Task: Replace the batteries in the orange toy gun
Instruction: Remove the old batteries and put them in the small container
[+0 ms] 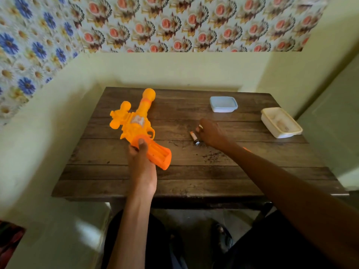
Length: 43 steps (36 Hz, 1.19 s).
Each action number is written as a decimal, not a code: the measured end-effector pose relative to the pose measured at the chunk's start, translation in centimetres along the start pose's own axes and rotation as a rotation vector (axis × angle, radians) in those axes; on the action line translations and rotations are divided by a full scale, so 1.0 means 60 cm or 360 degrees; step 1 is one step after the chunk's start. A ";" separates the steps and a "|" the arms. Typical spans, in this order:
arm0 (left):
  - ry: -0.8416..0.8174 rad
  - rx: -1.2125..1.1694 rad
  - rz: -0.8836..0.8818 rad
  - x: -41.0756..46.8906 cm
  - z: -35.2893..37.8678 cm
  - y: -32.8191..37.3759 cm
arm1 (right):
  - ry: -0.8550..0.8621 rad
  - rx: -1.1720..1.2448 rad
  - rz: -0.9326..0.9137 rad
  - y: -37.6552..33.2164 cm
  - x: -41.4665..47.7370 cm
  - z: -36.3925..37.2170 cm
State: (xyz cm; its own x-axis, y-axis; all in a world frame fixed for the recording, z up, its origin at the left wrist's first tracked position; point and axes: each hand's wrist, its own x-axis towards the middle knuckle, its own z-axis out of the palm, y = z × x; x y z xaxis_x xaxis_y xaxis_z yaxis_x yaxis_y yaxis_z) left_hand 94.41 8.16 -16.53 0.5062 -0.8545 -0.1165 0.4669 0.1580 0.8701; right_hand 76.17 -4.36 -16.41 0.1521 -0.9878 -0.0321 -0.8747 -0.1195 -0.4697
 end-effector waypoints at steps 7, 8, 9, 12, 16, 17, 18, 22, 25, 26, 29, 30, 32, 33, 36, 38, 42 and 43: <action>0.0144 0.0198 -0.0040 0.004 -0.006 -0.025 | -0.0002 -0.0064 -0.0138 -0.010 0.014 -0.011; 0.0159 0.0220 -0.0044 0.005 -0.007 -0.026 | -0.0003 -0.0085 -0.0176 -0.011 0.016 -0.012; 0.0172 0.0228 -0.0057 0.005 -0.007 -0.028 | -0.0001 -0.0107 -0.0223 -0.012 0.020 -0.011; 0.0208 0.0219 -0.0104 0.007 -0.008 -0.032 | -0.0059 -0.0164 -0.0341 -0.013 0.030 -0.011; 0.0186 0.0218 -0.0098 0.007 -0.005 -0.032 | -0.0123 -0.0132 -0.0441 -0.010 0.042 -0.010; 0.0184 0.0223 -0.0100 0.007 -0.005 -0.031 | -0.0113 -0.0096 -0.0473 -0.009 0.044 -0.010; 0.0183 0.0228 -0.0107 0.007 -0.005 -0.031 | -0.0102 -0.0052 -0.0487 -0.008 0.045 -0.010; 0.0203 0.0214 -0.0134 0.007 -0.007 -0.032 | -0.0100 0.0194 -0.0413 -0.001 0.049 -0.010; 0.0212 0.0192 -0.0161 0.006 -0.007 -0.031 | -0.0059 0.0364 -0.0334 0.004 0.048 -0.013; 0.0211 0.0194 -0.0164 0.006 -0.007 -0.031 | -0.0044 0.0417 -0.0300 0.004 0.046 -0.016; 0.0207 0.0205 -0.0185 0.003 -0.007 -0.026 | -0.0021 0.0486 -0.0169 0.007 0.042 -0.028; 0.0200 0.0202 -0.0198 0.000 -0.006 -0.024 | -0.0006 0.0473 -0.0100 0.010 0.042 -0.032; 0.0165 0.0204 -0.0215 -0.006 -0.003 -0.021 | 0.0063 0.0438 0.0067 0.018 0.044 -0.038; 0.0143 0.0222 -0.0218 -0.010 0.000 -0.019 | 0.0097 0.0435 0.0152 0.020 0.042 -0.043; 0.0093 0.0379 -0.0153 -0.018 0.000 -0.015 | 0.0036 0.0550 0.0345 0.015 0.023 -0.067; 0.0071 0.0499 -0.0092 -0.019 -0.003 -0.015 | -0.0127 0.0708 0.0455 0.007 0.003 -0.085; 0.0116 0.0655 -0.0090 -0.021 -0.003 -0.013 | -0.0356 0.1113 0.0661 -0.004 -0.053 -0.108; 0.0128 0.0688 -0.0096 -0.022 -0.003 -0.012 | -0.0360 0.1165 0.0664 -0.002 -0.068 -0.107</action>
State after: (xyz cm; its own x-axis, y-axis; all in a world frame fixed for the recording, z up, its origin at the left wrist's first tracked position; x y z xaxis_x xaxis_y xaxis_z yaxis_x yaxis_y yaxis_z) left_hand 93.53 9.25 -17.11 0.5502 -0.8119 -0.1950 0.1599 -0.1267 0.9790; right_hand 72.71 -0.95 -10.52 0.0410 -0.8839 -0.4659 -0.3755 0.4185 -0.8270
